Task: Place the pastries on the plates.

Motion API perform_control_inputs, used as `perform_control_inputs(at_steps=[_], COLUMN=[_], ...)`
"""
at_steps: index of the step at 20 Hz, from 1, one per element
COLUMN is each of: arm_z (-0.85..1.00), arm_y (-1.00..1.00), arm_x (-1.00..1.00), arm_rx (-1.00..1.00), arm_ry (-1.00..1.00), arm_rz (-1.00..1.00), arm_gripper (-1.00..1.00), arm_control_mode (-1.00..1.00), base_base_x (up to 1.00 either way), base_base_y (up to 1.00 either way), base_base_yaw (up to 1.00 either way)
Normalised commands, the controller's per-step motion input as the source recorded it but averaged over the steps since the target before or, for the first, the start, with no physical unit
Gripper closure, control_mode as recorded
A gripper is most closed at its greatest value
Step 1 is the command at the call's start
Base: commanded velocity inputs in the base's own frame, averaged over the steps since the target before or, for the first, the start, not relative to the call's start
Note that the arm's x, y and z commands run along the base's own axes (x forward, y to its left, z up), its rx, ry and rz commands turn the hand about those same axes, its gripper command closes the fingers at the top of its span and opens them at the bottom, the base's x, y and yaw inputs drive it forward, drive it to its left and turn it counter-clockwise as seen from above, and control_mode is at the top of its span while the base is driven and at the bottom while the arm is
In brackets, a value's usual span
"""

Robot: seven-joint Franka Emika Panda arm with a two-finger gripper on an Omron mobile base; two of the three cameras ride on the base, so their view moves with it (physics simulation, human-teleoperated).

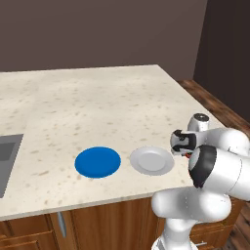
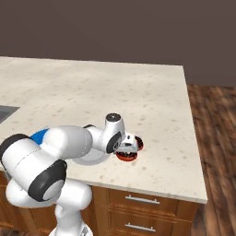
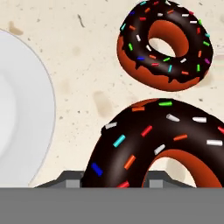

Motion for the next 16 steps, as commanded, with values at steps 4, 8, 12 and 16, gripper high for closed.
perform_control_inputs(at_steps=[4,8,12,16], arm_z=[1.00,0.64,0.09,0.04], arm_y=[0.30,0.04,0.00,0.00], arm_x=[0.29,0.37,0.00,-0.08], arm_rx=[-0.15,-0.02,0.13,0.23], arm_ry=[0.22,0.48,0.12,-0.09], arm_rz=[0.00,0.00,0.00,0.02], arm_gripper=[1.00,1.00,1.00,1.00], arm_control_mode=[-1.00,-1.00,-1.00,-1.00], base_base_x=[0.00,0.00,0.00,0.00], base_base_y=[0.00,0.00,0.00,0.00], base_base_yaw=[0.00,0.00,0.00,0.00])
